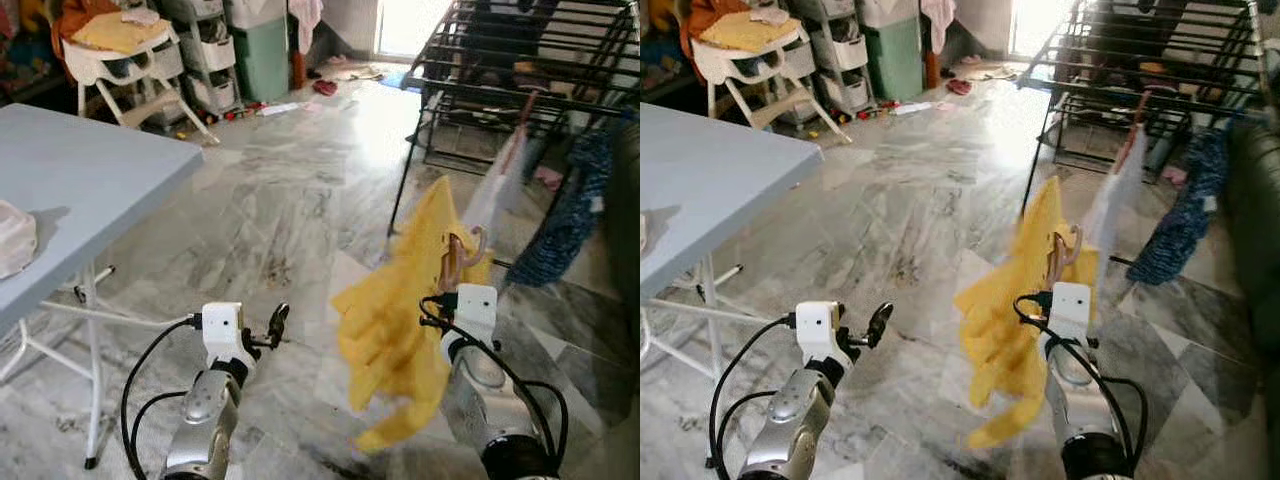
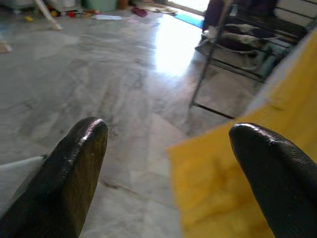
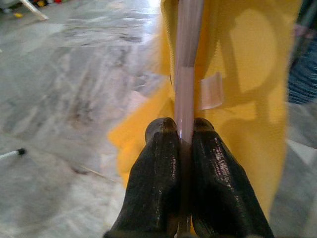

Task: Hang hanger

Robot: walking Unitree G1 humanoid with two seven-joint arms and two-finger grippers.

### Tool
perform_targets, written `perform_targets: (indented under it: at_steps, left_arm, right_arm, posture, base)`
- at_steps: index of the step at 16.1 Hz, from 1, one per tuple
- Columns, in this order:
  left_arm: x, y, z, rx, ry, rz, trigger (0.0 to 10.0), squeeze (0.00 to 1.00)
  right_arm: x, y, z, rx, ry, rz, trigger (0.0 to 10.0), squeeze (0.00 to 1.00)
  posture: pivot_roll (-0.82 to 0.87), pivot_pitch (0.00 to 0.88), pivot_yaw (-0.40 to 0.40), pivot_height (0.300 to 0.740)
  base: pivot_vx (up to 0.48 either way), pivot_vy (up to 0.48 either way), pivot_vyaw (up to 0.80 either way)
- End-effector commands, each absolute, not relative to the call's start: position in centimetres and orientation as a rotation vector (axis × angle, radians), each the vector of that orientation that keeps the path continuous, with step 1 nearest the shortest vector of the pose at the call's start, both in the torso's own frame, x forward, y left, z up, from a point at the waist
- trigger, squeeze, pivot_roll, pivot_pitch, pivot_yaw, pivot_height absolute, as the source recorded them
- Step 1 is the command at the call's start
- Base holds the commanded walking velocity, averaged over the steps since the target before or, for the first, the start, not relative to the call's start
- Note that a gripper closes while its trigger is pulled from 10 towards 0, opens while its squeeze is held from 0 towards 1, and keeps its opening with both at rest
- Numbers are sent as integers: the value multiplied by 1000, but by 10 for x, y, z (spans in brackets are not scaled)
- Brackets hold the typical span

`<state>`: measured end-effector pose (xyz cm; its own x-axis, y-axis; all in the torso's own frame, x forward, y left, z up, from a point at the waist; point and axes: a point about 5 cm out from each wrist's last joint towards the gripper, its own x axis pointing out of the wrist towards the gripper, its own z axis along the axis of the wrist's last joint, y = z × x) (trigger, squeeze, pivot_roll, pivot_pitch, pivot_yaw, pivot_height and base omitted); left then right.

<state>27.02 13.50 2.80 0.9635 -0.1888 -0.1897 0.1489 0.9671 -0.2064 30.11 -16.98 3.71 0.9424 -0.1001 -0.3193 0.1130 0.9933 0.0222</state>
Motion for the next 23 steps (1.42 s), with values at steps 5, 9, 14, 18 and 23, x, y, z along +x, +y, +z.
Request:
perform_targets:
  at_steps: [5, 9, 14, 18, 23]
  left_arm:
    - [272, 141, 28, -180, 217, -169, 10000, 0]
    - [273, 140, 28, -182, 220, -175, 10000, 0]
    - [272, 133, 26, -184, 231, -190, 10000, 0]
    - [272, 131, 26, -183, 237, -204, 10000, 0]
    - [274, 127, 26, -182, 240, -215, 10000, 0]
  right_arm:
    - [310, -158, 52, 34, 240, -69, 10000, 0]
    - [312, -158, 53, 51, 239, -85, 10000, 0]
    - [313, -161, 53, 55, 241, -95, 10000, 0]
    - [314, -160, 53, 59, 242, -102, 10000, 0]
    - [315, -161, 53, 56, 244, -102, 10000, 0]
  posture:
    - [-32, 0, 54, 740]
    - [-35, 0, 57, 740]
    - [-38, 0, 57, 740]
    - [-40, 0, 61, 740]
    - [-42, 0, 60, 740]
  base:
    - [346, 331, 0]
    - [341, 337, -105]
    - [355, 323, -610]
    - [426, 0, -800]
    - [428, 0, -270]
